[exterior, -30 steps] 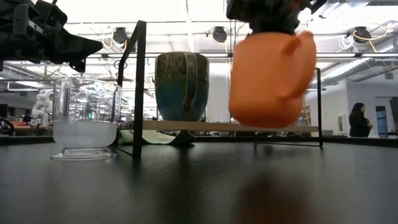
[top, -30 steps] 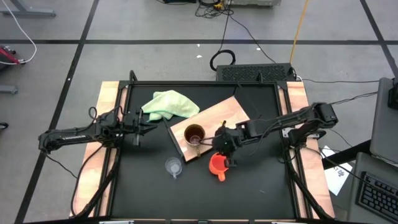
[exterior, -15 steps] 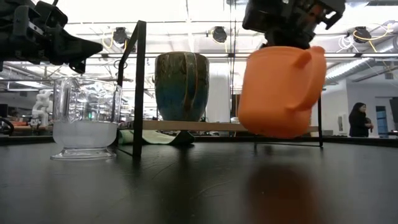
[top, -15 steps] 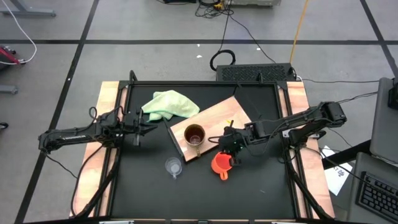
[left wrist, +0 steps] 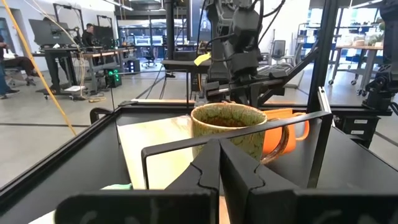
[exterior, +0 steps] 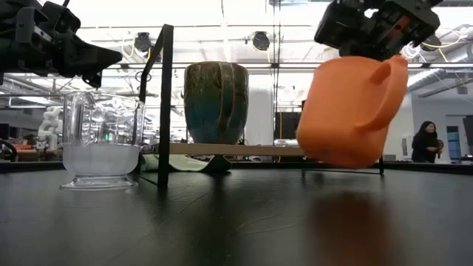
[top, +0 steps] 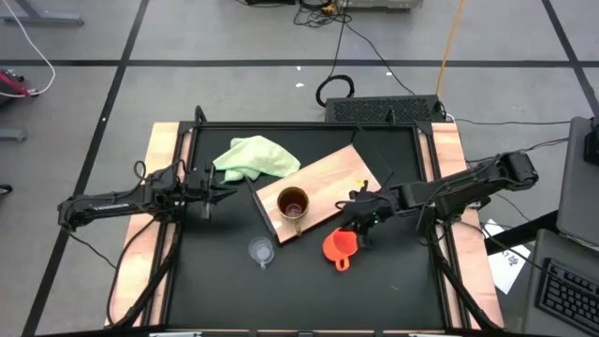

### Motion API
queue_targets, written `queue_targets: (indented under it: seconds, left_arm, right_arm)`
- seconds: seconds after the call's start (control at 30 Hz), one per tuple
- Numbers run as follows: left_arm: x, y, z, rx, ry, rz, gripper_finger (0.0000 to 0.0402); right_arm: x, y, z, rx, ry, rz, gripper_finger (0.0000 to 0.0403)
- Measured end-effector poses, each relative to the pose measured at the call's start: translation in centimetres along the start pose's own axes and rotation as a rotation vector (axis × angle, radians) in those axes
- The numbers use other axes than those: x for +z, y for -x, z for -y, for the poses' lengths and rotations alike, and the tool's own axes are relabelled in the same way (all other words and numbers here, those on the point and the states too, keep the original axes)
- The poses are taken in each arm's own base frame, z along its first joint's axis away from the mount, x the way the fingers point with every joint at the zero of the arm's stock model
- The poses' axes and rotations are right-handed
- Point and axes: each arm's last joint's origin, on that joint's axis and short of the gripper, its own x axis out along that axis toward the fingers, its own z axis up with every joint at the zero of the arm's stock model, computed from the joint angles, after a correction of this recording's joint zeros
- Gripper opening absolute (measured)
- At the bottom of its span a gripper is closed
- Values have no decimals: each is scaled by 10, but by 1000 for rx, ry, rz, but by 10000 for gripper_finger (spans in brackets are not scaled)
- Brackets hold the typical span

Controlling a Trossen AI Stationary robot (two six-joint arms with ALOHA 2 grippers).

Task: Stack small to large cups/mugs on shelf
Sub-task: Put the orange mug on the shelf

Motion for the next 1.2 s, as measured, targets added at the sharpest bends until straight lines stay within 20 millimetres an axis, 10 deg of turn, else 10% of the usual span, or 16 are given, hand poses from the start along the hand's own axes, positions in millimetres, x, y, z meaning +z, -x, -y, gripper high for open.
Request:
queue_targets:
  seconds: [1.2]
  left_arm:
    - [0, 0, 0, 9, -28, -2, 12]
  right_arm:
    - [40, 74, 63, -132, 216, -2, 0]
